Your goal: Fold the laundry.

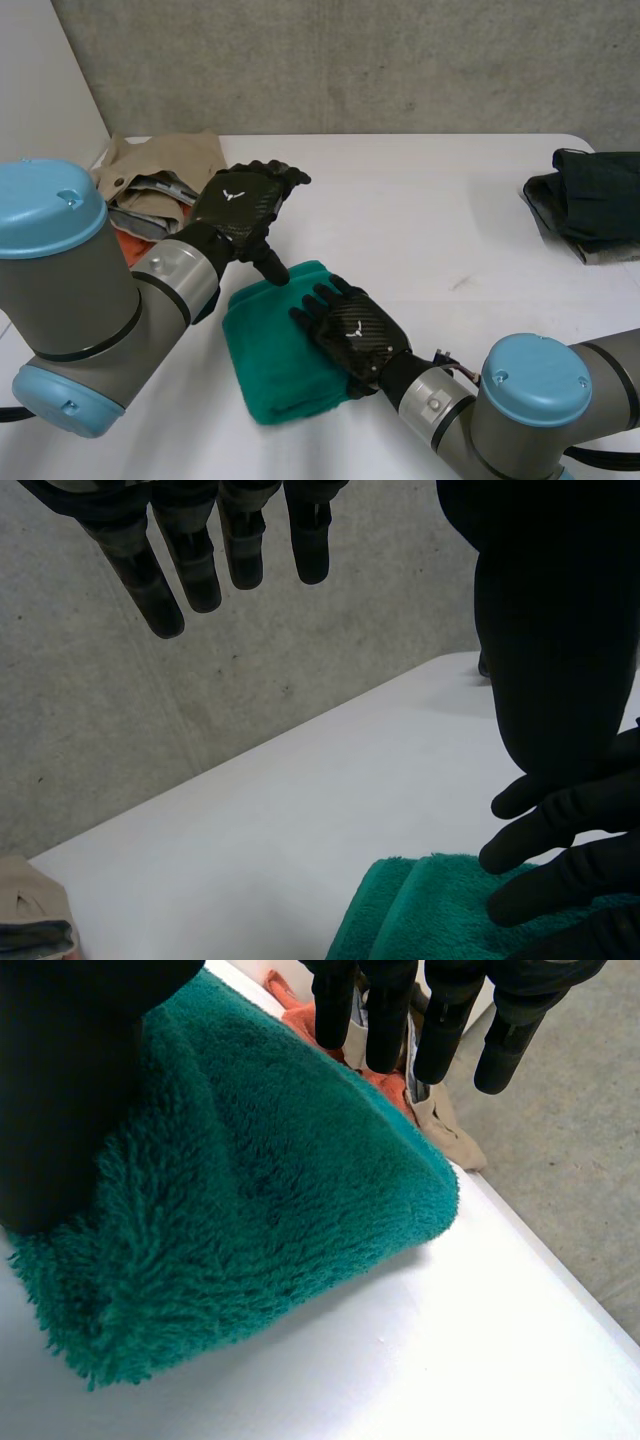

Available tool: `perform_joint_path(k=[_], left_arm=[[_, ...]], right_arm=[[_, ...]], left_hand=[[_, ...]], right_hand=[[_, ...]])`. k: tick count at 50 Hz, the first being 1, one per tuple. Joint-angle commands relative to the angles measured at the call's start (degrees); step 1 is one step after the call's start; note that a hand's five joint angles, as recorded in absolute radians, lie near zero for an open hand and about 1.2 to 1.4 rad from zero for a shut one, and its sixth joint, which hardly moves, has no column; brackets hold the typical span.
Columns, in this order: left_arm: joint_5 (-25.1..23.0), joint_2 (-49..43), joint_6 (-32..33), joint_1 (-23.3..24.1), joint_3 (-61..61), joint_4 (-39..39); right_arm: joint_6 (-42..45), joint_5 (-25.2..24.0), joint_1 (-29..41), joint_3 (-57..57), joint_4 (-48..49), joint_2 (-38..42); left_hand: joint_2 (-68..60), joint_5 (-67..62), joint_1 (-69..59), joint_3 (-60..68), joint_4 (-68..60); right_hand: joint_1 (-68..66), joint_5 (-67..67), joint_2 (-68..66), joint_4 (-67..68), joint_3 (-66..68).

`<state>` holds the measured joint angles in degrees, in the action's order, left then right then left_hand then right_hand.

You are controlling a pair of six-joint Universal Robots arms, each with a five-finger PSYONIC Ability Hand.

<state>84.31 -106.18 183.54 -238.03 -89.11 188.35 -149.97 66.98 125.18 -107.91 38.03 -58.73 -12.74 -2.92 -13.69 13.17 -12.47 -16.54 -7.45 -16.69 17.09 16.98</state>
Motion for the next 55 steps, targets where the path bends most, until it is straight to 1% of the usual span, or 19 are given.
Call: perform_joint_path(k=[1, 7, 18, 24, 29, 38, 45, 55], left_arm=[[0.16, 0.00, -0.02, 0.11, -0.10, -0.09], [-0.02, 0.00, -0.02, 0.46, -0.10, -0.09], [0.15, 0.00, -0.02, 0.46, -0.36, -0.17], [0.16, 0.00, -0.02, 0.38, -0.36, -0.26], [0.16, 0.09, -0.02, 0.29, -0.36, -0.26], [0.15, 0.09, -0.02, 0.55, -0.54, -0.26], [-0.11, 0.00, -0.02, 0.55, -1.15, -0.09], [-0.11, 0.00, -0.02, 0.38, -1.24, -0.09]], right_arm=[[0.03, -0.19, -0.11, -2.12, -1.82, -0.59], [0.03, -0.54, -0.02, -2.30, -2.08, -0.95], [1.35, -0.45, 0.15, 1.56, -1.65, 0.46], [1.35, 0.25, 0.24, 2.53, -2.08, -0.42], [1.08, 0.34, 0.07, 2.10, -2.61, -0.94], [0.91, -0.19, -0.02, 0.34, -6.74, -2.00], [1.08, -0.36, -0.11, -0.28, -6.66, -2.09], [1.53, -0.19, -0.02, 2.53, -6.04, -1.21]], left_hand=[[-0.34, -0.15, 0.62, -0.10, -0.61], [-0.34, -0.15, 0.62, -0.10, -0.61], [-0.34, -0.15, 0.62, -0.10, -0.61], [-0.34, -0.15, 0.62, -0.10, -0.61], [-0.34, -0.15, 0.62, -0.10, -0.61], [-0.34, -0.15, 0.62, -0.10, -0.61], [-0.17, 0.01, 0.79, -0.27, -0.44], [-0.17, 0.01, 0.79, -0.27, -0.44]], right_hand=[[-3.13, -2.23, -2.98, 2.58, 2.69], [-3.13, -2.22, -2.98, 2.58, 2.69], [-4.31, -3.40, -4.16, 3.76, 3.87], [-4.31, -3.40, -4.16, 3.76, 3.87], [-4.31, -3.40, -4.16, 3.76, 3.87], [-3.47, -2.56, -3.32, 2.91, 3.02], [-3.30, -2.39, -3.15, 2.75, 2.86], [-4.14, -3.23, -3.99, 3.59, 3.70]])
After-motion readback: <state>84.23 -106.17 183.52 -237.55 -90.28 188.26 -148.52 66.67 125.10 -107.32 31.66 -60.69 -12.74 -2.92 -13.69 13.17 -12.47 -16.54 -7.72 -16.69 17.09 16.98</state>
